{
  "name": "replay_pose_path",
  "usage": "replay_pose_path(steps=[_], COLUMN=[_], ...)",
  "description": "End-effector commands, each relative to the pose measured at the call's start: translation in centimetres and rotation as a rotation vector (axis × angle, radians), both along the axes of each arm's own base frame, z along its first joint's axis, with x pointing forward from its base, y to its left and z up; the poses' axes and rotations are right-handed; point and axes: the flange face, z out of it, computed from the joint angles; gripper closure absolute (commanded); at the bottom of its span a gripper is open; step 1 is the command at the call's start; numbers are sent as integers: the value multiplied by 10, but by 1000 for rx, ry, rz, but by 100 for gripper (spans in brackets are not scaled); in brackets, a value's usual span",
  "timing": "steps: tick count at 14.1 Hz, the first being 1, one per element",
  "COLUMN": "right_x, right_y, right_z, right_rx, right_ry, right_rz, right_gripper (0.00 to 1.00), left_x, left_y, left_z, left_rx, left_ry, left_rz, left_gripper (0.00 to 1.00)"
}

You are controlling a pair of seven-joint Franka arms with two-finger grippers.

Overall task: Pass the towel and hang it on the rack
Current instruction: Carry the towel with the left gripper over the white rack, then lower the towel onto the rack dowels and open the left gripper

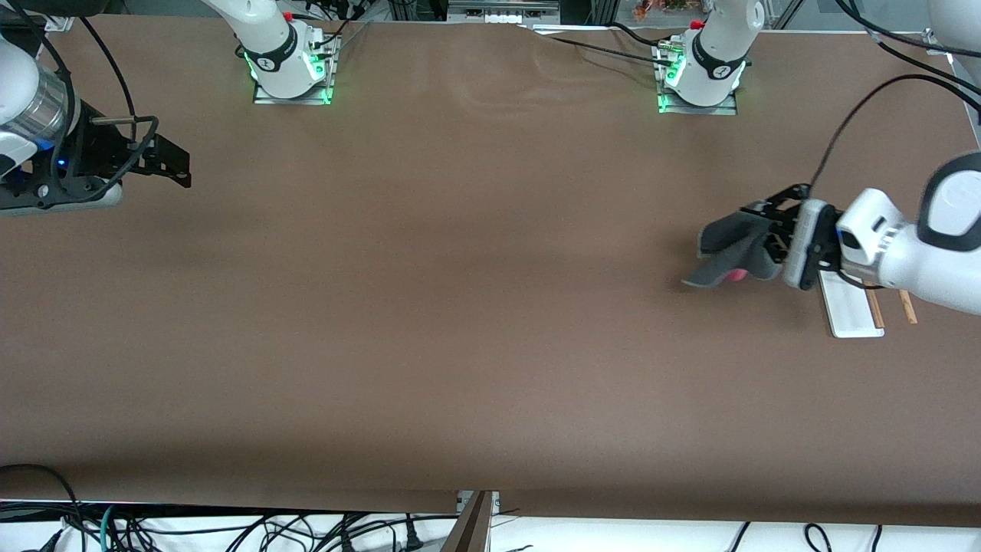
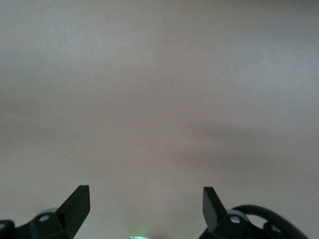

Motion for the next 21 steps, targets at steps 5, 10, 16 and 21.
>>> replay_pose_path(steps=[5,10,16,21], right_x=[-4,-3,4,4], right_y=[0,5,-5,1], right_z=[3,15,6,10], right_rx=[-7,-16,-11,-18], right_ry=[-22,-43,-26,-44], right_rz=[7,27,7,15], right_gripper=[0,0,0,0], left_x=[-14,-27,-42,-48], left_y=[182,257,314,330], left_z=[-7,-61,-77,-97], left_rx=[209,227,297,289], left_ry=[5,-14,-63,-59], left_rz=[26,-51,-56,-36], left_gripper=[100,100,100,100])
